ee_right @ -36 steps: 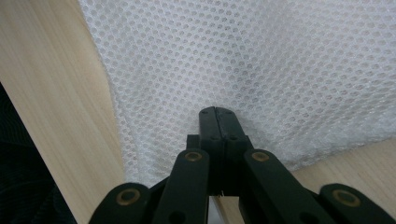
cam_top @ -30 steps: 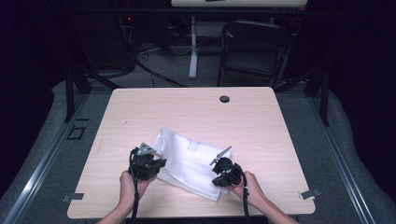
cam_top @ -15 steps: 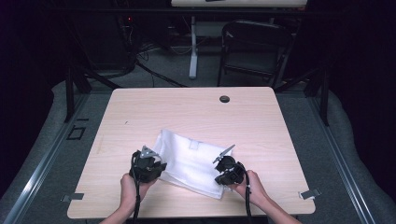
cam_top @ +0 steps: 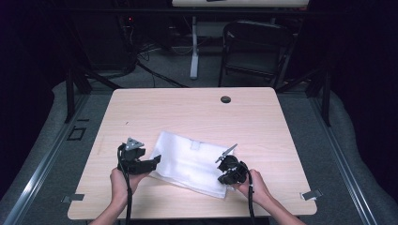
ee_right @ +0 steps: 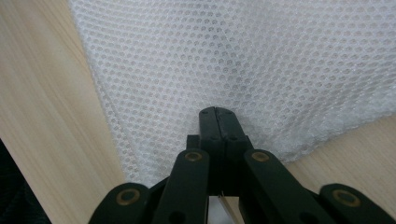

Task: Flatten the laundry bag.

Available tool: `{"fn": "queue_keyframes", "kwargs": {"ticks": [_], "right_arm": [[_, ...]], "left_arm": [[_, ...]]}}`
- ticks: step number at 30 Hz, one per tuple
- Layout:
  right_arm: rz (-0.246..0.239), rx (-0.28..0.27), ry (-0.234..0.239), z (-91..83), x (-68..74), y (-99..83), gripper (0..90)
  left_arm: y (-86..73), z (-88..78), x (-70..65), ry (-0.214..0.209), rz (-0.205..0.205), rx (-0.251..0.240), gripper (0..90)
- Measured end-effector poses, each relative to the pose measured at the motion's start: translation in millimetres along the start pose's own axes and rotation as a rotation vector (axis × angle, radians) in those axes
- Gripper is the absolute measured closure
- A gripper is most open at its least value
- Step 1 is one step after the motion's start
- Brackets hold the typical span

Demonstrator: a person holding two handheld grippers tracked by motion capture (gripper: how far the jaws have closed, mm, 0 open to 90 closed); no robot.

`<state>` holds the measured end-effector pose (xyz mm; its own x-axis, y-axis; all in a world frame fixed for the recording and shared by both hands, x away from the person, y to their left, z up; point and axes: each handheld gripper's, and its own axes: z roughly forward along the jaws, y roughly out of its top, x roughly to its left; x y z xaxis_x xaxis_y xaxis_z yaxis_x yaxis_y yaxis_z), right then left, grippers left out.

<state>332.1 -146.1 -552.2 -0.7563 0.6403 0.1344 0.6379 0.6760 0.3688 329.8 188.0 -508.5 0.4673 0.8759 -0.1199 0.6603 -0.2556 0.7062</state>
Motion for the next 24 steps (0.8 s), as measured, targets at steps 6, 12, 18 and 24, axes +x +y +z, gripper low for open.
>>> {"fn": "queue_keyframes", "kwargs": {"ticks": [6,12,18,24], "right_arm": [[0.007,0.002,-0.009,-1.2,-4.4,-0.8,90.0],[0.03,-0.005,-0.019,-2.4,-8.6,-2.9,90.0],[0.026,0.006,-0.027,-5.2,-16.0,-4.1,90.0],[0.018,0.012,-0.045,-7.2,-21.3,-5.8,90.0]], "left_arm": [[-1.0,26.9,2.7,-0.03,0.036,0.115,58.4],[-9.0,36.9,1.3,-0.043,0.046,0.188,85.7],[-14.6,38.0,-5.0,-0.056,0.076,0.223,86.6],[-19.2,36.1,-10.3,-0.079,0.074,0.223,86.8]]}}
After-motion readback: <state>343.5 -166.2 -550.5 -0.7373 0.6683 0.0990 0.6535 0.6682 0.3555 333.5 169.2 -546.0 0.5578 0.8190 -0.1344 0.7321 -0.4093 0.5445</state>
